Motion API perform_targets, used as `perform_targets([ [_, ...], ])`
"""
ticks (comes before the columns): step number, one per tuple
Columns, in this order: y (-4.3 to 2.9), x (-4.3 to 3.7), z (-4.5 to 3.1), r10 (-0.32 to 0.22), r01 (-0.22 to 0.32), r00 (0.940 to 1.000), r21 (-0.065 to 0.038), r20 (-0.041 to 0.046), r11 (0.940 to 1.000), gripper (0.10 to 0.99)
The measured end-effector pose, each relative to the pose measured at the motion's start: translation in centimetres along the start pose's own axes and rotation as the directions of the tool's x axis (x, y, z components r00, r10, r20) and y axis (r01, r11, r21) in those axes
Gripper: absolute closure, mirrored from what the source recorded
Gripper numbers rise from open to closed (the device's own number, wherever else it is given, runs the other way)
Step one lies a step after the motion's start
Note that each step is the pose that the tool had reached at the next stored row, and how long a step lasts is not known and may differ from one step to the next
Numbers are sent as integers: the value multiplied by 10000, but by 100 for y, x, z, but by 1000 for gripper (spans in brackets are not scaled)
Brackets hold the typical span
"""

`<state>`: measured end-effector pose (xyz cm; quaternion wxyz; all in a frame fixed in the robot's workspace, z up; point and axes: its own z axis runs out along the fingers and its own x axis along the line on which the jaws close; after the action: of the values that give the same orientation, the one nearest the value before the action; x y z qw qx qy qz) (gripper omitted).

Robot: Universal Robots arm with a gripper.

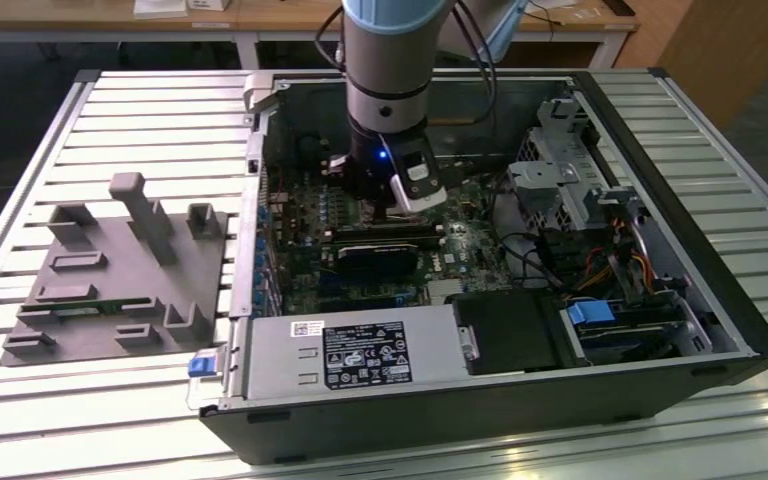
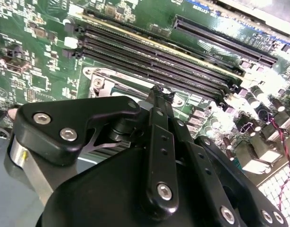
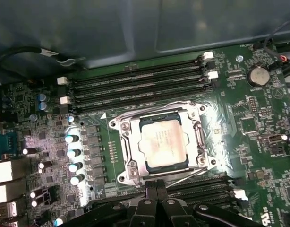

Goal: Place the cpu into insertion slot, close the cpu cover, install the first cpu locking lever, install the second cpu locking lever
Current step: 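Install the second cpu locking lever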

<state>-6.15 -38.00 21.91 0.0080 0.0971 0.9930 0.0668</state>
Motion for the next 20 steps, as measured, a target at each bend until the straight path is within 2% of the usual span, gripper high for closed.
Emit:
perform_targets([
  [4, -32, 29, 24, -43, 43, 10000, -140, 33, 9999, 980],
  [12, -92, 68, 62, -139, 146, 9998, -427, 172, 9990, 980],
  [20, -179, 80, 66, -179, 198, 9996, -899, 220, 9958, 980],
])
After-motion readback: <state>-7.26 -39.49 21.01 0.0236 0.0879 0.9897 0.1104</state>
